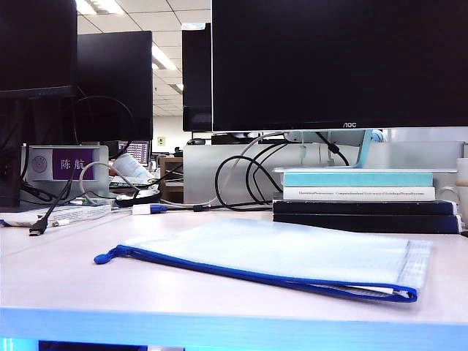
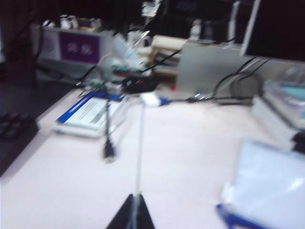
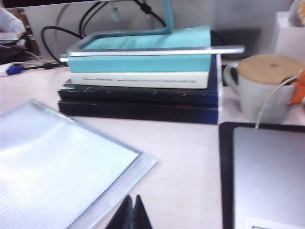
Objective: Pick up the transparent plastic file bag with a blue zipper and open its zipper.
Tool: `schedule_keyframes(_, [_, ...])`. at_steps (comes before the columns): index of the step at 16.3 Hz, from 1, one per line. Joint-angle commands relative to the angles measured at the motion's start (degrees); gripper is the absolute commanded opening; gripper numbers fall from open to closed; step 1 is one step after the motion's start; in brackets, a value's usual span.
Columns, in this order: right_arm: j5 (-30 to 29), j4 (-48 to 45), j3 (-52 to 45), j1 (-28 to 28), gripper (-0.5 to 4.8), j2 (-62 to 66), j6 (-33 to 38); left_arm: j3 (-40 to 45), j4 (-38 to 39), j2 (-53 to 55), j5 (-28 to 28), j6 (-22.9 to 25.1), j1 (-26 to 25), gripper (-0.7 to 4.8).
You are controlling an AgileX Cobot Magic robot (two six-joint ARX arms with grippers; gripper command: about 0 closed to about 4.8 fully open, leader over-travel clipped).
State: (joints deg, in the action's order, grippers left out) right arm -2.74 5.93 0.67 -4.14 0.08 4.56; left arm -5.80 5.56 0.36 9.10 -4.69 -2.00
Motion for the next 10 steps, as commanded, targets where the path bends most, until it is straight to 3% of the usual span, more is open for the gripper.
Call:
schedule_keyframes(1, [1.2,-1.0,-0.3,-0.1,0.00,0.0,-0.5,4.8,-5.0,-0.3,0.8,0.9,-0.1,-0.06])
schedule_keyframes(4, [1.7,-1.0,-0.3,-0.1,0.00,0.0,0.3,5.4,-1.8,-0.3,2.3,1.3,-0.1,-0.05])
schedule_keyframes(5, [1.5,-1.0,-0.3,-0.1,0.00,0.0,0.3,5.4,-0.7,-0.3,-1.0,1.3,-0.1,-0.05])
schedule_keyframes(10, [1.5,-1.1,-0.2,-0.1,0.00,0.0,0.3,5.4,0.4,-0.3,-1.2,1.3,-0.1,-0.05])
